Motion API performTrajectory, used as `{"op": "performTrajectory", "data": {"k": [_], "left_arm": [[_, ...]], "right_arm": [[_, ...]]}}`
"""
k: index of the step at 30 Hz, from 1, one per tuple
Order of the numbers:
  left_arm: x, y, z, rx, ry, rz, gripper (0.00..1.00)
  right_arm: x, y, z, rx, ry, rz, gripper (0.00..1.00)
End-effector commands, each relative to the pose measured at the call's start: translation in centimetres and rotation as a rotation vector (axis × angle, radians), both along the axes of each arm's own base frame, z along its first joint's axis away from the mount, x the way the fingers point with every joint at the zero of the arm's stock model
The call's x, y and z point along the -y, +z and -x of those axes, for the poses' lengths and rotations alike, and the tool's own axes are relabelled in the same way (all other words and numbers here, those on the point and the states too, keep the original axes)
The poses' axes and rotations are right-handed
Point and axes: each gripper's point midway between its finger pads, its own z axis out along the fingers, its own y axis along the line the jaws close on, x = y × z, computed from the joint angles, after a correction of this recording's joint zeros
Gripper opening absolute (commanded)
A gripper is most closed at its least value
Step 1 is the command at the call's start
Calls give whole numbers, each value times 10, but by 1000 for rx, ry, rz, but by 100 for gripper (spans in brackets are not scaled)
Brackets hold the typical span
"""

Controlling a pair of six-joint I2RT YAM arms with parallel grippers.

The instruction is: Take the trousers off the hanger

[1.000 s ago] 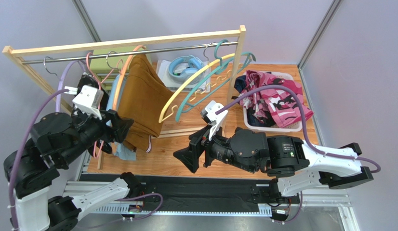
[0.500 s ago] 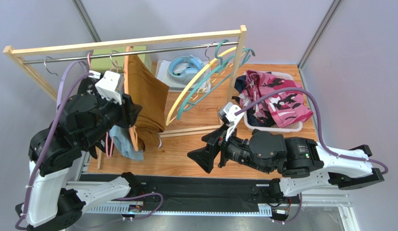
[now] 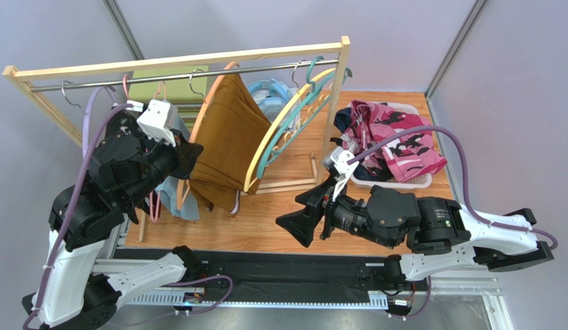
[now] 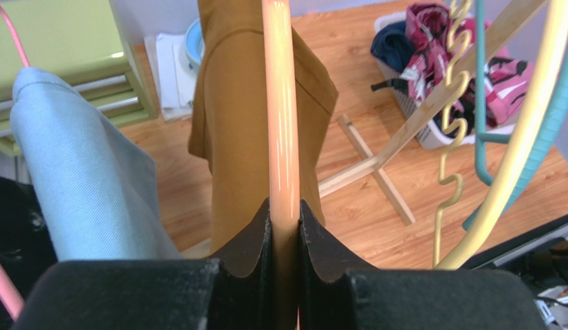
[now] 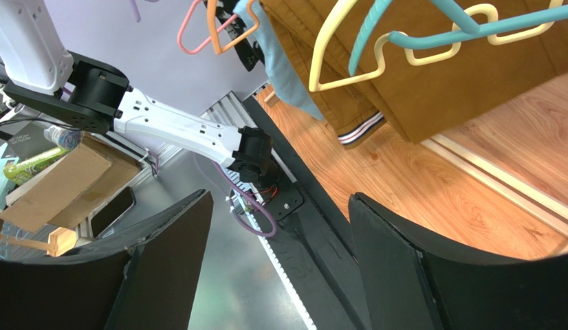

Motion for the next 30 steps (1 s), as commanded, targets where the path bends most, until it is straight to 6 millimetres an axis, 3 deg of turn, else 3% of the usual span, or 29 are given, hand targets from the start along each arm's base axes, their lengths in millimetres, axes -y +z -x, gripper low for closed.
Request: {"op": "performTrajectory", "data": {"k": [1,3,5,6,7,8,10,12,16,17,19,20,25,30], "left_arm": [[1,53,1,211,-18,153,0],[1,66,-1,283,-17,181,0],[-4,61,-3,335,-5,155,0],[-11,71,-3,395,21,177,0],[-8,61,-8,399,25,154,0],[-10,70,-9,461,30,156,0],[-9,63,-13,493,35,143,0],[-9,76,-13,578,34,151,0],[-1,75,-23,677,26,105,0],[-3,88,-20,742,33,136,0],[-2,85,-21,803,37,103,0],[-5,95,-18,869,53,122,0],[0,87,-17,965,43,102,0],[-6,100,-5,1082,61,141,0]], "right_arm": [[3,9,-4,-3,-22,-42,78],[3,9,-5,1,-28,-41,78],[3,9,-6,3,-32,-39,78],[3,8,-6,8,-36,-35,78],[3,9,-7,12,-40,-35,78],[4,8,-8,17,-45,-32,78],[4,8,-11,31,-54,-24,78],[2,6,-13,39,-65,-13,78],[-1,4,-17,70,-80,13,78],[-2,4,-18,81,-83,20,78],[-3,4,-21,96,-95,31,79],[-4,3,-22,105,-101,37,79],[-3,5,-32,161,-143,56,81],[-4,8,-37,203,-160,57,83]]}}
